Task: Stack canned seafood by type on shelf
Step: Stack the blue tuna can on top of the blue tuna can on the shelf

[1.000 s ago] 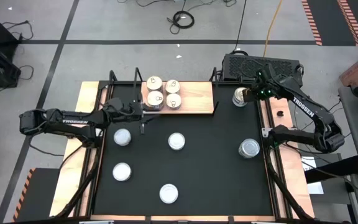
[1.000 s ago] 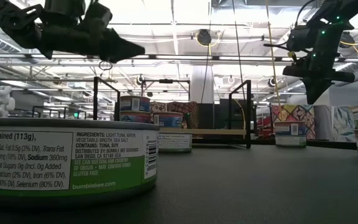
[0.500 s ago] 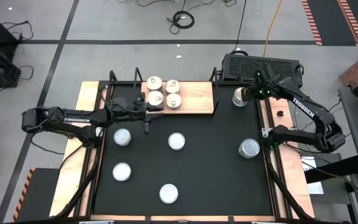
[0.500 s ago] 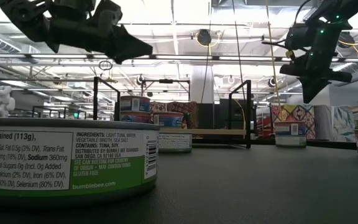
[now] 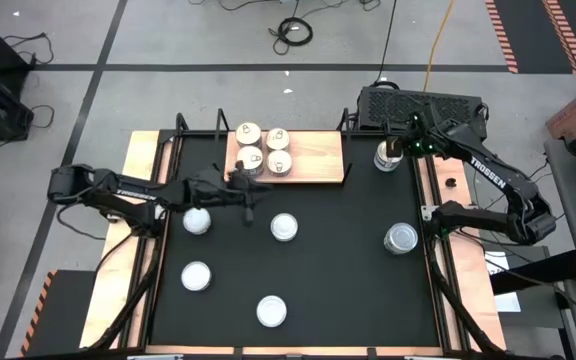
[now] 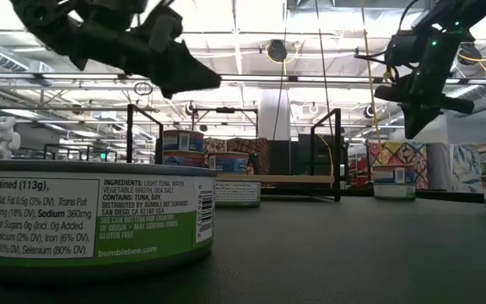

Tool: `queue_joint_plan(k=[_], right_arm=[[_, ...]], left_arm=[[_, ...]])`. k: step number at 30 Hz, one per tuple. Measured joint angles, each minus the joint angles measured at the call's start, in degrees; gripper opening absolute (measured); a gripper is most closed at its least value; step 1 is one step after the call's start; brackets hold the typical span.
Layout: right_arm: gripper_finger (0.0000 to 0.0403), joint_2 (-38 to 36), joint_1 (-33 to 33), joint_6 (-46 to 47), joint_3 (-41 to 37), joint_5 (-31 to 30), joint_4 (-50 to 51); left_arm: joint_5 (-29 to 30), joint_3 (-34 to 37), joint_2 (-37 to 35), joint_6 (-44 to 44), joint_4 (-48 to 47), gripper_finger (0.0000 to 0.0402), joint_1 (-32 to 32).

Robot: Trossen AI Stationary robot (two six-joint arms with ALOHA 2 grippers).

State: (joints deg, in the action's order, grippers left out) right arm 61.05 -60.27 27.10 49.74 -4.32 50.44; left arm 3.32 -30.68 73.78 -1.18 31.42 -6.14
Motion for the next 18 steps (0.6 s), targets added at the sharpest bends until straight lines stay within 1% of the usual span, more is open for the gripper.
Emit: queue_joint_plan(k=[2,4,6,8,13,18], right_arm=[[0.0027,0.8,0.0,0.8,0.0,-1.2,0.0],[0.0046,1.5,0.0,1.8,0.0,-1.8,0.0],[0.0068,2.2,0.0,2.3,0.0,-1.8,0.2],[0.0093,2.7,0.0,2.3,0.0,-2.6,0.4],[0.0158,3.6,0.0,1.1,0.0,-3.2,1.7],[0.0209,3.5,0.0,0.6,0.0,-3.1,5.0]], left_arm=[[0.7,-2.5,1.9,0.4,-7.1,0.0093,2.0],[4.7,-5.2,3.3,1.6,-13.8,0.0093,3.7],[10.1,-8.1,3.7,1.8,-16.7,0.0093,5.4],[13.7,-9.7,3.5,3.0,-17.9,0.0093,7.0],[14.4,-10.2,3.5,3.2,-18.9,0.0093,10.3],[14.8,-10.3,3.8,3.1,-17.2,0.0093,10.5]])
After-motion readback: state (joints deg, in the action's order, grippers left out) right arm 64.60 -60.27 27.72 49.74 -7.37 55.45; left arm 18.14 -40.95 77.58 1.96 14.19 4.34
